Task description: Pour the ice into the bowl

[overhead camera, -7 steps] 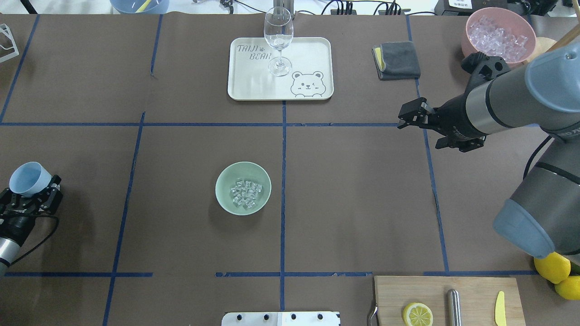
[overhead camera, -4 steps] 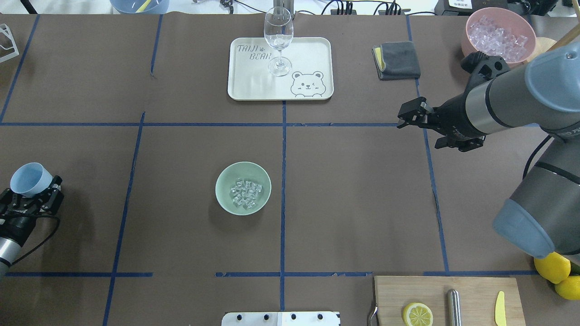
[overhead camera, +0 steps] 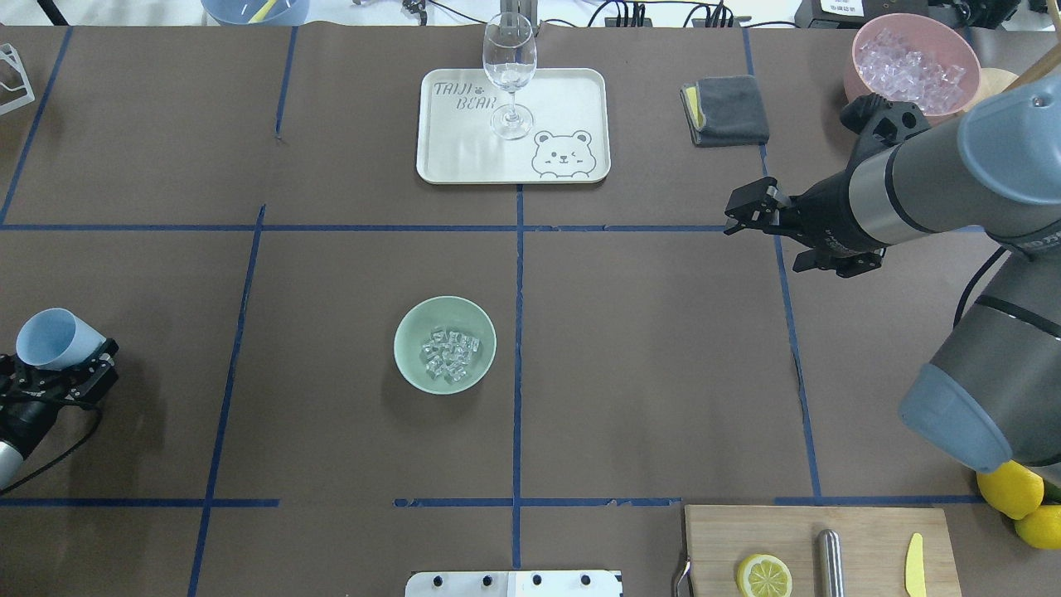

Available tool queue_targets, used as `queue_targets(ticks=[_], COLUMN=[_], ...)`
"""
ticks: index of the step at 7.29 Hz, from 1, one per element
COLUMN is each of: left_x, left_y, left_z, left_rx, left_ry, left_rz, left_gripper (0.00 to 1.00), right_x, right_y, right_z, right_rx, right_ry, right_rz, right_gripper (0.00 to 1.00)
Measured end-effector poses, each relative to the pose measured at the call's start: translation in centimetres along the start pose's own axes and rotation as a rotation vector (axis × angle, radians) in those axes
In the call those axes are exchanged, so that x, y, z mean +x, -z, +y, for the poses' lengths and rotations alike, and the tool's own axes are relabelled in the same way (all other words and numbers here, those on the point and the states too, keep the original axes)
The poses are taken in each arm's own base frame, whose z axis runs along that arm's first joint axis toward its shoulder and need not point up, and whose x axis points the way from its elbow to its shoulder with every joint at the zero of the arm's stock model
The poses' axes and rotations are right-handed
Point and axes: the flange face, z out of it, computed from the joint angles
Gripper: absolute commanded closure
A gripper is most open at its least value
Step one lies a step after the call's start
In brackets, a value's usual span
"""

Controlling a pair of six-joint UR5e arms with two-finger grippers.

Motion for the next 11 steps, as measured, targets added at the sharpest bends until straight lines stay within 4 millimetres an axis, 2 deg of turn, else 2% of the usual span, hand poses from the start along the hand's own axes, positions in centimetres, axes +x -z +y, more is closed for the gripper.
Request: queue_targets(ticks=[2,4,6,8,11], left_x=[-1.0,-1.4,-2.9,-3.9,-8.3], left_y=[2.5,3.7,5.2,7.2,10.5], left_z=[-2.1,-2.1,-1.7,-2.8,-4.3], left_rx=[-0.093,-0.204,-0.332,-0.415,-0.521], left_ry=[0.007,0.001,-0.022,-0.066,-0.209], left_rz=[0.046,0.088,0.120,0.159,0.211], left_gripper=[0.00,0.00,0.00,0.00,0.00], right_x=[-0.2,-0.6,-0.8,-0.9,-2.1], right_y=[0.0,0.7,1.4,1.8,2.3], right_z=[0.1,0.3,0.6,0.8,2.0], right_rx=[-0.007,-0.010,-0.016,-0.018,-0.033], right_ry=[0.002,0.007,0.013,0.015,-0.023], right_rz=[-0.003,-0.019,-0.034,-0.041,-0.065], right_gripper=[0.00,0.00,0.00,0.00,0.00])
